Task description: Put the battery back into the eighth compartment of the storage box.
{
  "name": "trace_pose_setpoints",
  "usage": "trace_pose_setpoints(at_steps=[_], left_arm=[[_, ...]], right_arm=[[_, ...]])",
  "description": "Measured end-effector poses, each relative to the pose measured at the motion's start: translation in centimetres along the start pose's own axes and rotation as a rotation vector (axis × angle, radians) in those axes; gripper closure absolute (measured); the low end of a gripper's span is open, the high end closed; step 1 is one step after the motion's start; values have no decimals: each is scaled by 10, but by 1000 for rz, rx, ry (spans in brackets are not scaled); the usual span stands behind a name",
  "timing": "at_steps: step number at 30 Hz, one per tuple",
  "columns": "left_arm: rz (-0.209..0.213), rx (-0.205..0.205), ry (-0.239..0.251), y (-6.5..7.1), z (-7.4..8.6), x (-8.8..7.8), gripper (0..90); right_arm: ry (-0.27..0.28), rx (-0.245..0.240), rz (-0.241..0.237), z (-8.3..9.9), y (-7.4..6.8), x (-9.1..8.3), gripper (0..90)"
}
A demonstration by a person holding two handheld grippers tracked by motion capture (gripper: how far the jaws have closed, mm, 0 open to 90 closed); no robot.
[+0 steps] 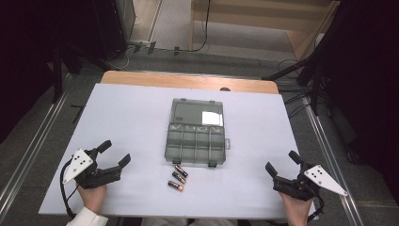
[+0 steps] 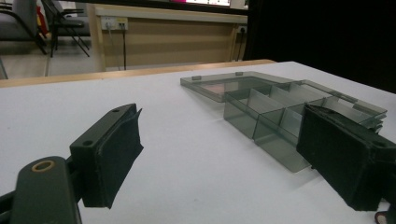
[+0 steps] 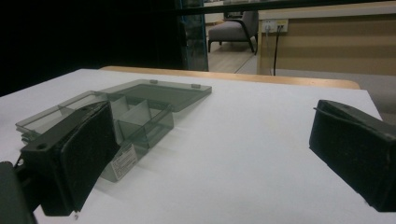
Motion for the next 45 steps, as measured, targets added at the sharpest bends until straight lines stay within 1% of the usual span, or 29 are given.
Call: trace_pose_setpoints(at_steps=[8, 9, 12, 13, 15, 16, 23, 28, 40, 42, 44, 45], left_arm=[[6, -3, -3, 0, 1, 1, 132], [10, -9, -8, 0, 1, 1, 132], [12, -9, -2, 0, 0, 1, 132], [12, -9, -2, 0, 0, 1, 132], [13, -9, -4, 0, 1, 1, 132], [13, -9, -4, 0, 1, 1, 132], [10, -15, -8, 0, 1, 1, 132], [9, -17, -7, -1, 1, 1, 132], [11, -23, -12, -1, 2, 2, 132], [11, -22, -16, -1, 2, 2, 132], [12, -23, -15, -1, 2, 2, 132], [11, -23, -15, -2, 2, 2, 132]], right_arm=[[-34, -34, -27, 1, -10, 4, 16], [-37, -35, -34, 0, -13, 5, 16], [-43, -51, -46, 0, -19, 7, 16], [-43, -51, -46, 0, -19, 7, 16], [-46, -64, -53, 0, -23, 8, 16], [-58, -74, -66, 0, -28, 9, 16], [-77, -117, -92, 1, -42, 13, 16], [-92, -126, -106, 2, -48, 14, 16], [-131, -170, -151, 2, -69, 18, 18], [-152, -164, -161, 3, -72, 19, 18], [-155, -161, -168, 3, -73, 20, 18], [-167, -162, -173, 3, -75, 21, 18]])
Point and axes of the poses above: each handheld gripper's, and its own axes: x roughly forward along the jaws, z roughly out of its underside, y roughly to its right, the point moved 6 cm from there along x, roughly forward along the jaws, and after that the axes turned 14 degrees about z, right-handed, at the moved point
